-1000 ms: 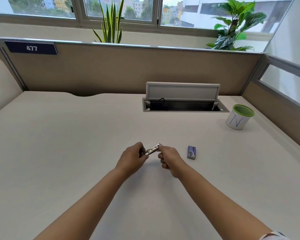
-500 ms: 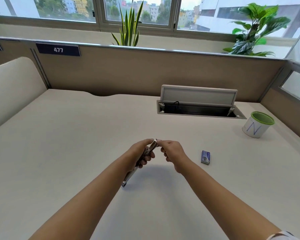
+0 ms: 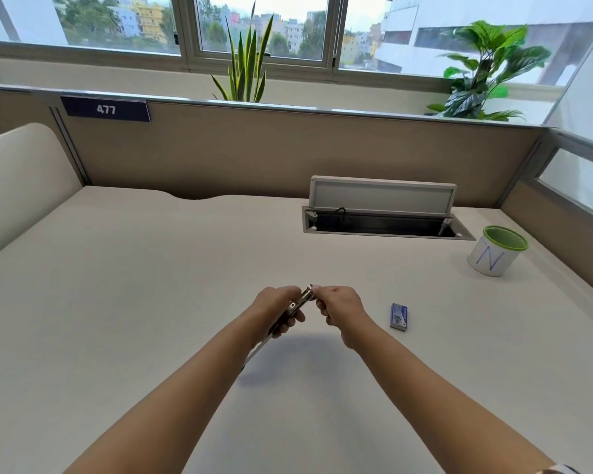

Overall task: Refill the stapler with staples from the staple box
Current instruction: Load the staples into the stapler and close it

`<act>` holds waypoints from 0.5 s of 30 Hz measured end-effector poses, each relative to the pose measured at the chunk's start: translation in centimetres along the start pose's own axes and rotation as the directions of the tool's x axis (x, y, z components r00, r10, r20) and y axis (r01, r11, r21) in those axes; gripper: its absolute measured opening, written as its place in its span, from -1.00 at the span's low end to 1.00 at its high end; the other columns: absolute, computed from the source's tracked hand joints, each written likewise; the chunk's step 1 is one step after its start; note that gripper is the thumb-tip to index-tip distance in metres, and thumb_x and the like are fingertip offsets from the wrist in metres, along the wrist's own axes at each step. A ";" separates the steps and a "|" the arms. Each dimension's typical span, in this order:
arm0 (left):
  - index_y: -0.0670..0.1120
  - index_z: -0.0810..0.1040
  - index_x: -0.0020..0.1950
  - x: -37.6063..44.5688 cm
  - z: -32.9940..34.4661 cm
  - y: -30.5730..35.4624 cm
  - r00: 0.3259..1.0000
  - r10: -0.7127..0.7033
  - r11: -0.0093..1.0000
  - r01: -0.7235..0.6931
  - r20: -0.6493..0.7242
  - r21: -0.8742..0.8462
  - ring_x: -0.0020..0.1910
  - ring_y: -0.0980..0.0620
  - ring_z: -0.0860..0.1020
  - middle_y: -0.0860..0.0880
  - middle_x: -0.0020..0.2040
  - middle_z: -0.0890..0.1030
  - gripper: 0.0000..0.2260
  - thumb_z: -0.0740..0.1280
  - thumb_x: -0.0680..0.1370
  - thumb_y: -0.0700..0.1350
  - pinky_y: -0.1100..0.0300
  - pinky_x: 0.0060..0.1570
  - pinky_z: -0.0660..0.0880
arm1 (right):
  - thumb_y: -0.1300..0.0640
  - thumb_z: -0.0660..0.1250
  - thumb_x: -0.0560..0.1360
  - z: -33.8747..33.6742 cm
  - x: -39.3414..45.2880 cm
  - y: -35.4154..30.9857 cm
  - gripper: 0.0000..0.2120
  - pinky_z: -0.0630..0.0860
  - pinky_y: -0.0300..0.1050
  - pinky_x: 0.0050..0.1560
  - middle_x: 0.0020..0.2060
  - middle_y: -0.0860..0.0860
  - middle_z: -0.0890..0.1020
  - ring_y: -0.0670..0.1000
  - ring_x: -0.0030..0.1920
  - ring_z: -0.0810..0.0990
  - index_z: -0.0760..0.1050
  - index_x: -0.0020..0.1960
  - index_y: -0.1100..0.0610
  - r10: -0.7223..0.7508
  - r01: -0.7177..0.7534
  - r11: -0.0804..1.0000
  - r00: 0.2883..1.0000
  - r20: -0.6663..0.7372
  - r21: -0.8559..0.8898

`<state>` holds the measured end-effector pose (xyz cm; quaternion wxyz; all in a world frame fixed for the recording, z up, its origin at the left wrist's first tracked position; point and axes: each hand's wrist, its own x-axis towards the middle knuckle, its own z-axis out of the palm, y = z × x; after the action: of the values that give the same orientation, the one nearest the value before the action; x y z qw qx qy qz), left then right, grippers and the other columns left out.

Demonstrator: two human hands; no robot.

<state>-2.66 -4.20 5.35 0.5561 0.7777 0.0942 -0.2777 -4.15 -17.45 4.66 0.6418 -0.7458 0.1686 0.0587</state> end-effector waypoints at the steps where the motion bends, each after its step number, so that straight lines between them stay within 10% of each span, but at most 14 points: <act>1: -0.24 0.56 -0.29 0.0 0.0 0.0 1.000 -0.007 1.000 0.007 -0.004 0.027 -0.52 -0.02 0.39 -0.11 -0.46 0.48 -0.72 0.17 0.43 -0.09 0.30 -0.47 0.26 | 0.12 0.26 0.53 0.0 0.0 0.2 -0.72 0.22 -0.24 -0.45 -0.46 0.01 0.41 -0.03 -0.46 0.28 0.51 -0.32 0.18 0.012 -0.012 1.000 1.000 -0.011 0.015; 15: -0.13 0.39 -0.02 0.9 -1.3 0.0 0.984 0.091 0.994 -0.081 0.154 -0.071 -0.35 -0.12 0.55 -0.24 -0.18 0.62 -0.91 0.13 0.53 -0.15 0.24 -0.46 0.30 | 0.11 0.15 0.57 -1.3 1.6 1.1 -0.80 0.27 -0.29 -0.47 -0.37 0.07 0.48 -0.05 -0.44 0.33 0.47 -0.10 0.20 0.269 -0.264 0.954 0.963 -0.015 0.144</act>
<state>-1.53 -3.17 5.18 0.5981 0.7384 0.0254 -0.3106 -3.17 -19.11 3.39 0.6759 -0.6701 0.2826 0.1199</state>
